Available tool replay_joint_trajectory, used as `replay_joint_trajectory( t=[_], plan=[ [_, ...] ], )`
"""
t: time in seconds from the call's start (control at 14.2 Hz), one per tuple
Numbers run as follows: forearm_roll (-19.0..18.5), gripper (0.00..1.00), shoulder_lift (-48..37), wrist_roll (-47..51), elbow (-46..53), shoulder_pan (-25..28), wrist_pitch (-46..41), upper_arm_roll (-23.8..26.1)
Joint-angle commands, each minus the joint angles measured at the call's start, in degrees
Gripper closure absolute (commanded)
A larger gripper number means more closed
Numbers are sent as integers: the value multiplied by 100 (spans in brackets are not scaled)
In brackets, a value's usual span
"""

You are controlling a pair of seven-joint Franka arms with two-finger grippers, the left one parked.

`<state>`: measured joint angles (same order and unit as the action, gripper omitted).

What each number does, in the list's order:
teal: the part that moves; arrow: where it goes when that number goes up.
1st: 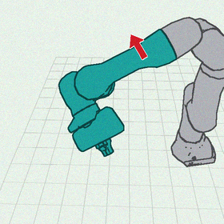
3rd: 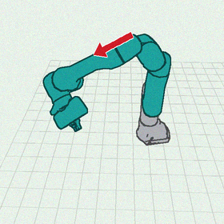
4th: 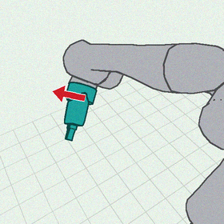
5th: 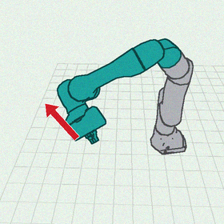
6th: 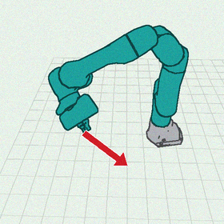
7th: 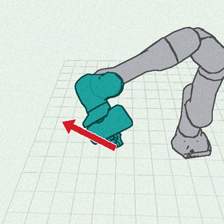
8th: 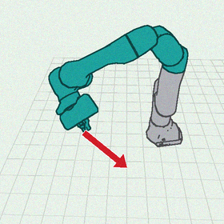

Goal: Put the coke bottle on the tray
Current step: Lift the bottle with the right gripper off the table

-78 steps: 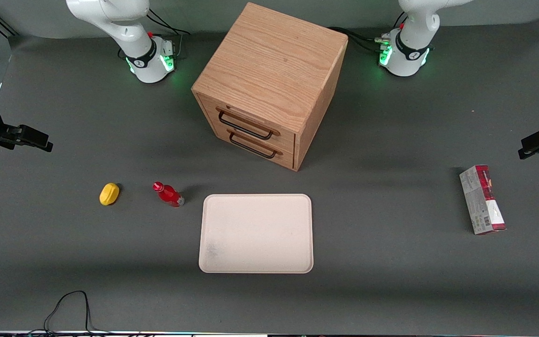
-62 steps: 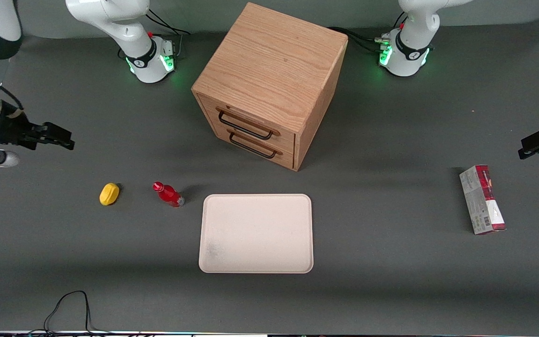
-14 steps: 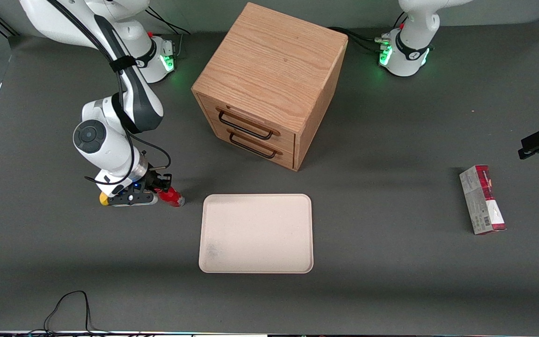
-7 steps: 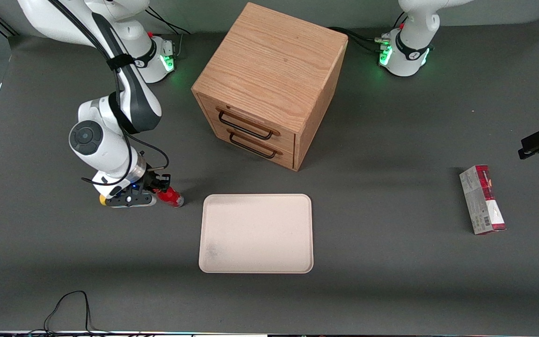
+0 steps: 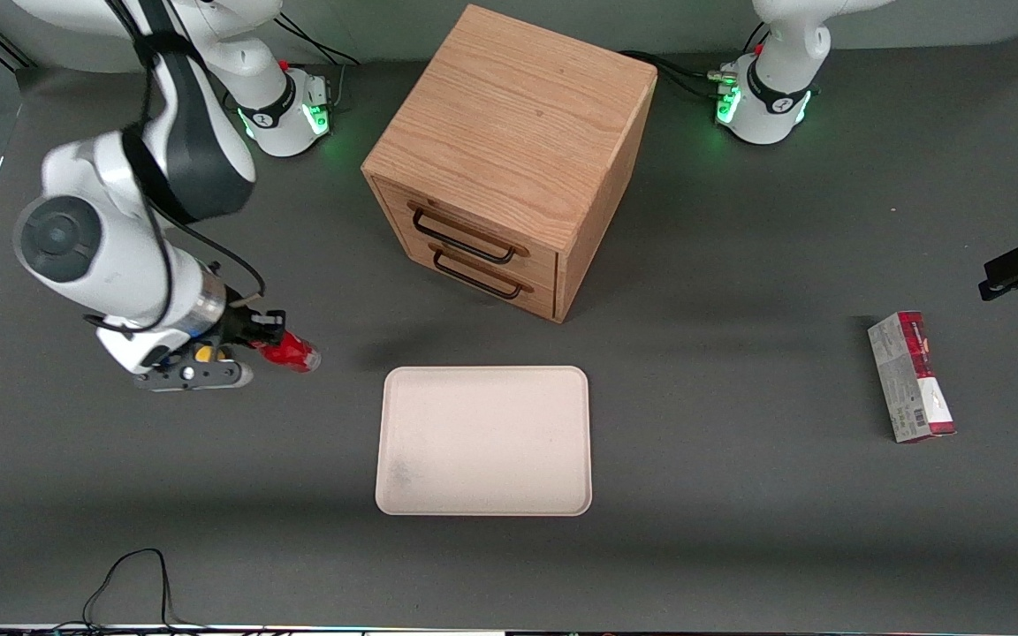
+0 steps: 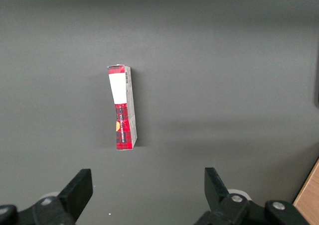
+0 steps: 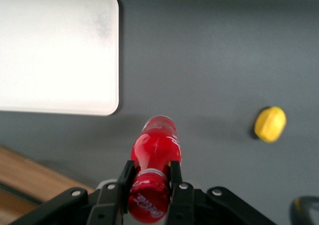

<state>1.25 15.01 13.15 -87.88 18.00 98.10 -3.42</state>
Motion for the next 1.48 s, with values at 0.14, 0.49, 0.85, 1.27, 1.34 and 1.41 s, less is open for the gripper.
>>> replay_joint_trajectory(
  t=[0.14,0.49,0.85,1.27,1.34,1.41],
  plan=[
    [60,100,72,-93,1509,-86,-1511,-36],
    [86,100,474,-84,2377,-86,-1785,25],
    [42,100,1723,-23,4075,-16,-2024,315],
    [-169,100,2207,372,4200,564,-1426,324],
    [-160,100,2286,373,4191,565,-1304,325],
    [-160,100,2409,364,4191,565,-1146,333]
  ],
)
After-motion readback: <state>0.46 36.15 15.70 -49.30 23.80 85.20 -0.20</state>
